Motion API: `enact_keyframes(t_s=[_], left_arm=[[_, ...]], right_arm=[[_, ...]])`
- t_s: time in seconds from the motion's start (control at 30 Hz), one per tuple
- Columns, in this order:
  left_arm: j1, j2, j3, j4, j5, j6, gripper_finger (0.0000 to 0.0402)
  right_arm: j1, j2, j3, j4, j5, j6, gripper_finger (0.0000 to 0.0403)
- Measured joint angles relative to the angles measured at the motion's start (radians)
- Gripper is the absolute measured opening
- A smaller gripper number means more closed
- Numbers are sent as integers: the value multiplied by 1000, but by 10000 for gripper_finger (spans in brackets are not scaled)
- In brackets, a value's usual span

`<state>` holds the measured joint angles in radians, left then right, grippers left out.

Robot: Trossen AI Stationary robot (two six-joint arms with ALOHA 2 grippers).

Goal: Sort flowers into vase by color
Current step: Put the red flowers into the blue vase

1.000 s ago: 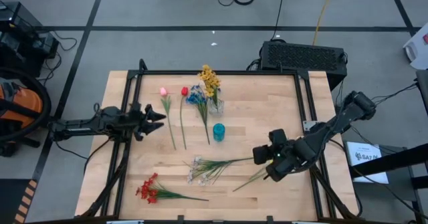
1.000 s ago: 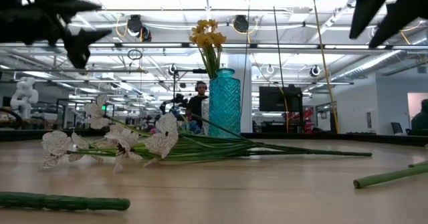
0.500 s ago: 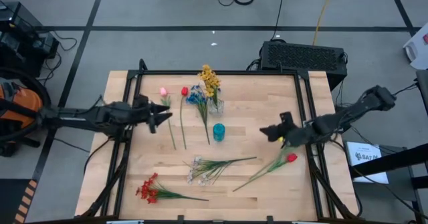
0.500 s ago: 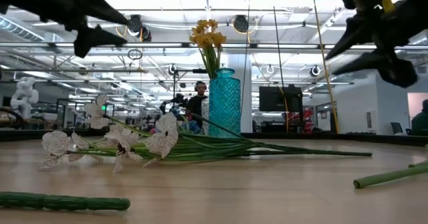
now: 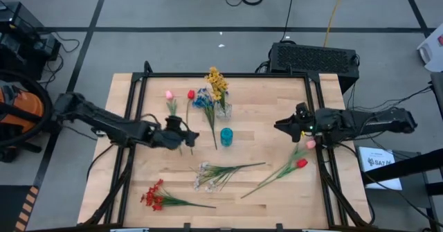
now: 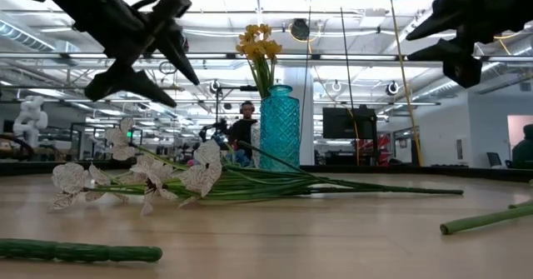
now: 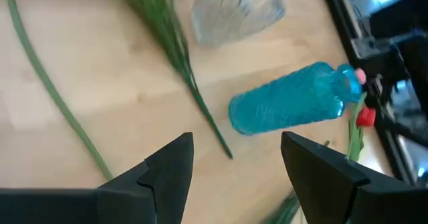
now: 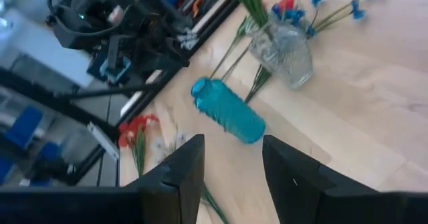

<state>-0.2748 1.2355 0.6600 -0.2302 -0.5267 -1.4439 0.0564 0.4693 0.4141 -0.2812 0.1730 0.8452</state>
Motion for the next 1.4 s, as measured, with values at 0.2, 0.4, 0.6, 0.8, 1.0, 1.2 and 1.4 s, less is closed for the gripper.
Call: enact_keyframes(t_s=[0.2,0.4,0.6,0.8,1.0,1.2,1.4], left_arm=[[-85,118,63,-24,-7,-214,221],[-174,198,235,-294,-38,-346,191],[-246,250,388,-439,-40,-353,164],[-319,268,446,-467,83,-297,151],[-344,268,425,-472,193,-224,150],[-340,268,421,-468,239,-92,150],[-363,307,420,-394,382,215,150]], right_arm=[[-90,20,0,-18,-136,-75,143],[-151,25,0,-63,-220,-125,143],[-184,28,0,-64,-234,-151,143],[-189,30,0,-67,-241,-155,143],[-189,31,0,-69,-258,-178,143],[-189,31,0,-69,-257,-178,143],[-189,31,0,-69,-258,-159,143]])
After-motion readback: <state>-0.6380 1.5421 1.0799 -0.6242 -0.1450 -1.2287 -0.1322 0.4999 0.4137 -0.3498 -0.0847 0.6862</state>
